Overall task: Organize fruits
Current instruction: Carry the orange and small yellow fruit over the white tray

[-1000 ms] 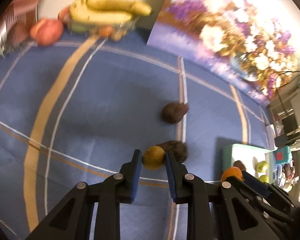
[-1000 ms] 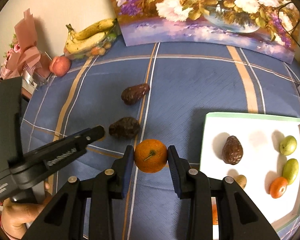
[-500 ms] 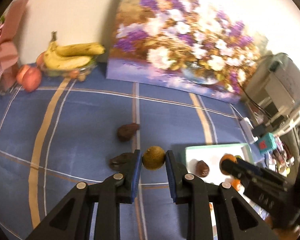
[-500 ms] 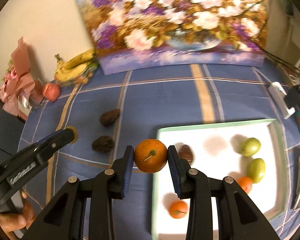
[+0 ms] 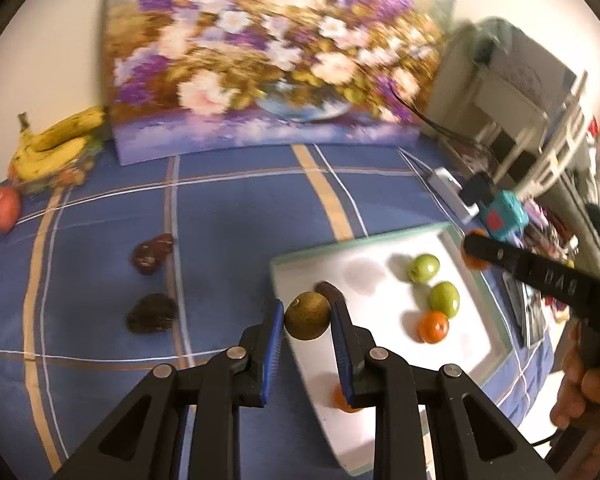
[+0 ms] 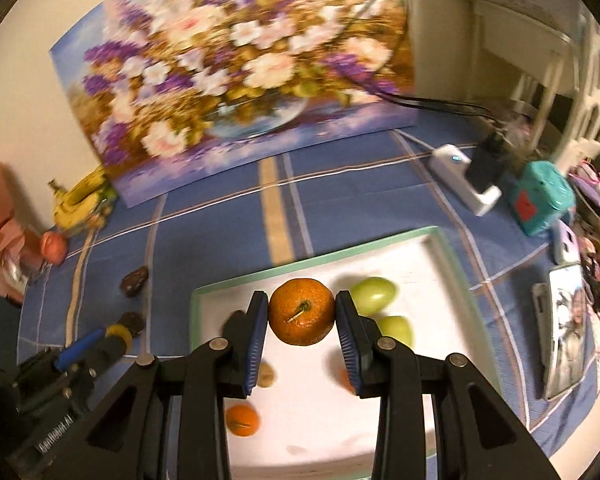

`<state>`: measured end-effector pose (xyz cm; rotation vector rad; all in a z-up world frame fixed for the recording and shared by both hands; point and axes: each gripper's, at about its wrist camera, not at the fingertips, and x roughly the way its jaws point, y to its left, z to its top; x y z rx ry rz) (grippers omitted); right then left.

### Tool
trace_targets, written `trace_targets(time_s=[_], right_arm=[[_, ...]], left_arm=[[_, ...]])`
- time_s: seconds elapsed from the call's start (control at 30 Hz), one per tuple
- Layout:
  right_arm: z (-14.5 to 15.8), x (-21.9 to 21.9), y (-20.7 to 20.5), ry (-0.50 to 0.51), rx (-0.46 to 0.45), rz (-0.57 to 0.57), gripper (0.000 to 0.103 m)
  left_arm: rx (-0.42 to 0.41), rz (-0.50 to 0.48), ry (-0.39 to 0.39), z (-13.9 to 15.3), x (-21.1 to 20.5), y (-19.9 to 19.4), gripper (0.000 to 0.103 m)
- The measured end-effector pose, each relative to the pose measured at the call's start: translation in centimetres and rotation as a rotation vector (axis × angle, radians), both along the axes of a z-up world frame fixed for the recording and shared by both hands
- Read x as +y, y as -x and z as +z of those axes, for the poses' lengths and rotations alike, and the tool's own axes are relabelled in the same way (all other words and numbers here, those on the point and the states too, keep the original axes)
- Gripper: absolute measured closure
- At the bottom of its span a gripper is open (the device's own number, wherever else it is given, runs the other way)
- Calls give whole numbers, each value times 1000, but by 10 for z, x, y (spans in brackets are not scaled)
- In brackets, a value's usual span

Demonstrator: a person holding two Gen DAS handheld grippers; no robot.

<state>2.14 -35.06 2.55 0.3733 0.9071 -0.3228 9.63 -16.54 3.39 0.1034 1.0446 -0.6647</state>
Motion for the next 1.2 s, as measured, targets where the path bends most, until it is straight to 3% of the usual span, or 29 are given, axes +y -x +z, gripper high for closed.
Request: trace_targets(time_s=[0.37,0.77,1.0,1.2], right_arm=[[-4,-20,12,-18,-4,-41,67],[-16,-22,4,-46,21,-26,67],[-71,-26,-16,-88,161,-14,67],[-88,-27,-21,-106,190,-10,67]], left_arm=[[20,-68,-89,-25,-33,16,77],[30,-57,-140,-45,-39,13,77],[77,-43,-144,-64,-41,7,77],[91,-46,-161,-75,-45,7,77]])
